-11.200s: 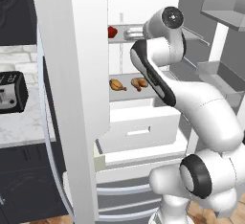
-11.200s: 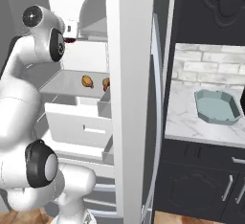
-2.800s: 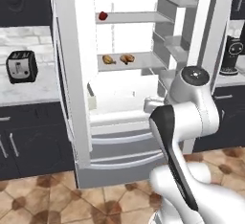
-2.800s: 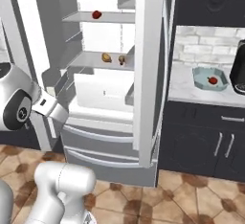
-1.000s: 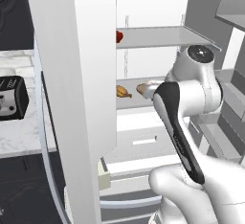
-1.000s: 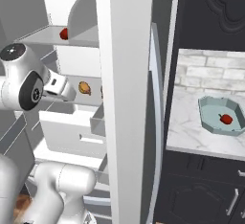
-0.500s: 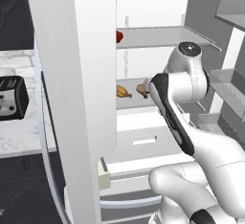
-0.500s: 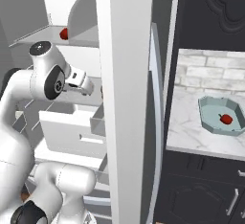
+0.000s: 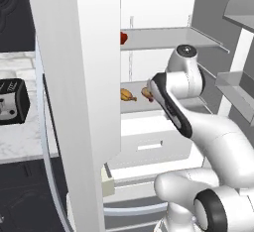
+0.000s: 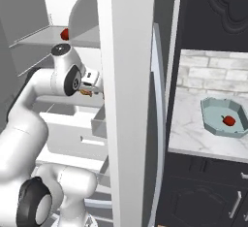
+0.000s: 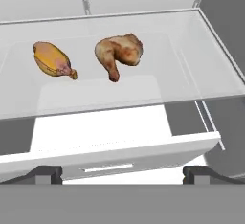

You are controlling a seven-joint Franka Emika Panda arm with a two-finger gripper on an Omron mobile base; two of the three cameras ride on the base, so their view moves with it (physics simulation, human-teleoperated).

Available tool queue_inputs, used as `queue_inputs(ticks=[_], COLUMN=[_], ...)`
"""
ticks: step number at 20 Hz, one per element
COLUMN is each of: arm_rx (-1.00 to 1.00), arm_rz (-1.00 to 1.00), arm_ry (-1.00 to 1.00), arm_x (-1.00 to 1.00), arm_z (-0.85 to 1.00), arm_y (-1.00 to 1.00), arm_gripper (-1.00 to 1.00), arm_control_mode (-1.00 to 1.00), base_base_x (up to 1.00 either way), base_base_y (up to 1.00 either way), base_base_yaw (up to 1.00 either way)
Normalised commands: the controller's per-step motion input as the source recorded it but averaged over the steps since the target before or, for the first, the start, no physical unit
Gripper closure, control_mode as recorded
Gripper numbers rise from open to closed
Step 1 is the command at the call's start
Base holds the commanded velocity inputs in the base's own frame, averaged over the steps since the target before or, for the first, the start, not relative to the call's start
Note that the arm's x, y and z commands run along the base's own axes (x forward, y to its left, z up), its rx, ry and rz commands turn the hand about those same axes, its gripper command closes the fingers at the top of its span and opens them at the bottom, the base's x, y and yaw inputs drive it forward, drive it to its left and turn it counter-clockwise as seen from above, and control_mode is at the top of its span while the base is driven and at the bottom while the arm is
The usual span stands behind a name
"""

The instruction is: Place one bell pepper and one chicken drumstick in each tupperware on the nearby counter, to pack two identical lunches.

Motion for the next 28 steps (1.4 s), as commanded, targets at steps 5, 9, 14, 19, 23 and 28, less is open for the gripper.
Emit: queue_inputs(ticks=[5,9,14,19,23,28], arm_rx=[0.0,-0.01,0.0,-0.01,-0.04,-0.02], arm_rz=[0.0,0.0,0.0,0.0,0.0,0.0], arm_ry=[0.0,0.0,0.0,0.0,0.0,0.0], arm_x=[0.58,0.78,0.72,0.8,0.69,0.62], arm_z=[-0.53,-0.38,-0.43,-0.35,-0.32,-0.31], arm_y=[0.0,0.03,0.01,0.0,0.0,0.0], arm_gripper=[-1.0,-1.0,-1.0,-1.0,-1.0,-1.0], arm_control_mode=[-1.0,-1.0,-1.0,-1.0,-1.0,-1.0], base_base_x=[0.0,0.0,0.0,0.0,0.0,0.0], base_base_y=[0.0,0.0,0.0,0.0,0.0,0.0], base_base_yaw=[0.0,0.0,0.0,0.0,0.0,0.0])
